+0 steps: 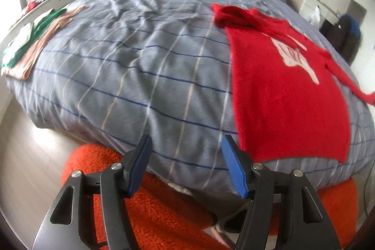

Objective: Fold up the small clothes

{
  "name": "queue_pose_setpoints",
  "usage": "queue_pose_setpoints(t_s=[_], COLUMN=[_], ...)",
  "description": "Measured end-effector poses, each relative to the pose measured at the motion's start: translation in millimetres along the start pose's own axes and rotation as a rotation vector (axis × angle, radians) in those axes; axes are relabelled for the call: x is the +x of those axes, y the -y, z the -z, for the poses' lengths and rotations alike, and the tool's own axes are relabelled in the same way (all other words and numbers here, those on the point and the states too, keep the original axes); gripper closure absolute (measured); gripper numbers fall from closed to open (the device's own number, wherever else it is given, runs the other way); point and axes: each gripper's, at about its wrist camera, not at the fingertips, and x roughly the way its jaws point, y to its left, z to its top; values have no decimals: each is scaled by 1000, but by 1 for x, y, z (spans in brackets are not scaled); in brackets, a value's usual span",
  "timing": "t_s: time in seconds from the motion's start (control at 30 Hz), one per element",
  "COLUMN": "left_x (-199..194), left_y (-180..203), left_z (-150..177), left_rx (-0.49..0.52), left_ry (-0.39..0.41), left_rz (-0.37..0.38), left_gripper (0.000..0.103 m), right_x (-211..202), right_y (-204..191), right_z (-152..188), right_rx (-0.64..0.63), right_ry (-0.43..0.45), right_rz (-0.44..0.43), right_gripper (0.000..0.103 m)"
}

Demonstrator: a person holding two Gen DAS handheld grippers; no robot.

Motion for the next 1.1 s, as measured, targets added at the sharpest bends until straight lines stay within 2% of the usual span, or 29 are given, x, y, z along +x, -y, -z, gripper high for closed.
queue_pose_setpoints(t_s=[0.2, 0.3, 0.37, 0.43, 0.5, 0.57, 0.6, 0.63, 0.77, 0.9, 1.0, 1.03, 1.07, 1.1], left_x=[0, -1, 0, 1, 2, 3, 3, 3, 4, 3, -5, -9, -14, -18], left_y=[0, -3, -5, -5, -3, 0, 1, 3, 8, 11, 12, 13, 18, 23], left_z=[2, 4, 5, 5, 6, 6, 6, 7, 9, -1, -28, -41, -57, -70], left_rx=[5, -1, -2, -2, 3, 14, 21, 33, 67, 119, 161, 174, 194, 218], left_ry=[-10, -17, -22, -25, -29, -31, -31, -30, -34, -34, -1, 18, 44, 66], left_rz=[-22, -36, -42, -44, -44, -45, -47, -50, -68, -85, -69, -55, -40, -31], left_gripper=[39, 39, 39, 39, 39, 39, 39, 39, 39, 39, 37, 36, 34, 32], right_x=[40, 43, 40, 38, 36, 39, 41, 40, 46, 44, 34, 27, 18, 8], right_y=[43, 50, 55, 60, 63, 66, 67, 70, 79, 73, 67, 65, 62, 60], right_z=[27, 32, 31, 30, 27, 26, 26, 27, 37, 37, 37, 39, 41, 45], right_rx=[146, 190, 224, 264, 304, 345, 359, 367, 426, 353, 280, 255, 226, 201], right_ry=[-84, -71, -60, -50, -30, -30, -27, -26, -29, -23, -13, -5, 12, 36], right_rz=[-10, -62, -125, -189, -221, -225, -213, -187, -140, -105, -100, -90, -74, -52], right_gripper=[96, 94, 87, 70, 66, 67, 78, 99, 100, 101, 90, 81, 67, 58])
